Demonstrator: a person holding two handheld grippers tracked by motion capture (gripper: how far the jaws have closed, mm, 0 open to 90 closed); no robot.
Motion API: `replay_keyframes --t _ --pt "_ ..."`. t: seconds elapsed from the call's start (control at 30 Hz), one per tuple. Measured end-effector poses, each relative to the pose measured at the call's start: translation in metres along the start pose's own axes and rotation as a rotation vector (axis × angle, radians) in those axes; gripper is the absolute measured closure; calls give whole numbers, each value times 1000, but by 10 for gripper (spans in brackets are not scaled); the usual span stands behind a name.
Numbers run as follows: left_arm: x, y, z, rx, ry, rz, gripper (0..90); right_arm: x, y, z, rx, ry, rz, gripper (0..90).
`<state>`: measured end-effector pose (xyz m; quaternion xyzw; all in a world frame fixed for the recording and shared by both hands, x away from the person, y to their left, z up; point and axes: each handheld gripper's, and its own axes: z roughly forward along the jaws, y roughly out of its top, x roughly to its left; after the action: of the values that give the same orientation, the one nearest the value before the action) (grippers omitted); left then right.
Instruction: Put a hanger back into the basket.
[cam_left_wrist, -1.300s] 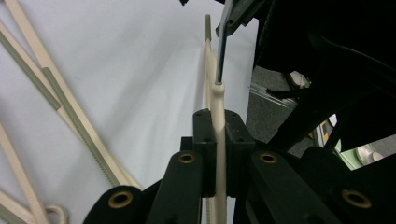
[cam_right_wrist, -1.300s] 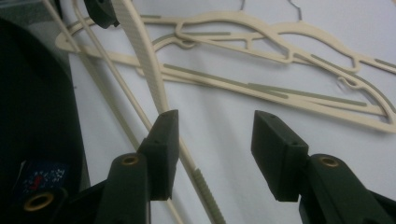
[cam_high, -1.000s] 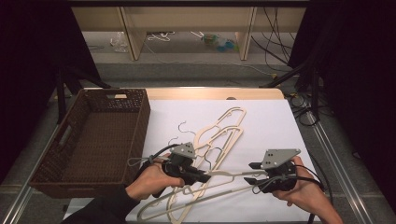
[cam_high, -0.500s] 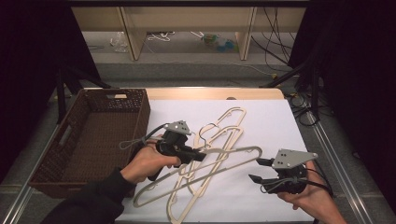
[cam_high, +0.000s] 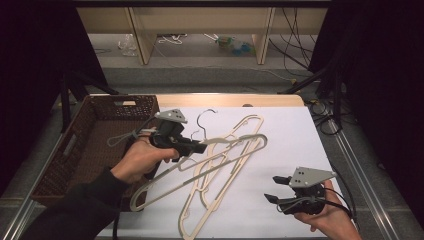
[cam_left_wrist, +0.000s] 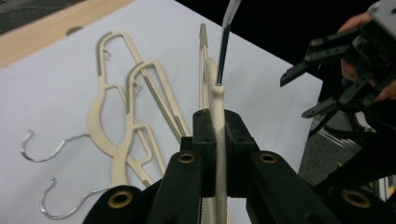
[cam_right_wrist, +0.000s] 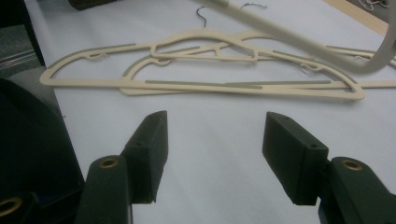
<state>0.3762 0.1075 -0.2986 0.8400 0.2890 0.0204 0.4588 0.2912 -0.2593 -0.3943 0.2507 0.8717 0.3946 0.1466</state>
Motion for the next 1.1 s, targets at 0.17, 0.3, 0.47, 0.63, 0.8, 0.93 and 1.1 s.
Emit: replay_keyframes --t 0.17,0.3,0.47,0.63,0.8,0.93,1.1 --pt "5 12 -28 -35 45 -1 854 1 -1 2 -4 4 0 417" --pt "13 16 -53 -59 87 -9 854 3 -3 4 -3 12 1 417" --pt "23 15 -78 -75 131 -18 854 3 -4 7 8 21 12 414" --pt "35 11 -105 -102 185 -29 855 1 -6 8 10 21 6 414" --pt "50 3 -132 -138 238 -65 854 1 -7 10 15 18 15 411" --pt "67 -7 -153 -158 282 -101 855 1 -8 10 20 19 18 408" --pt "85 -18 -172 -153 325 -121 855 0 -8 11 21 22 17 406"
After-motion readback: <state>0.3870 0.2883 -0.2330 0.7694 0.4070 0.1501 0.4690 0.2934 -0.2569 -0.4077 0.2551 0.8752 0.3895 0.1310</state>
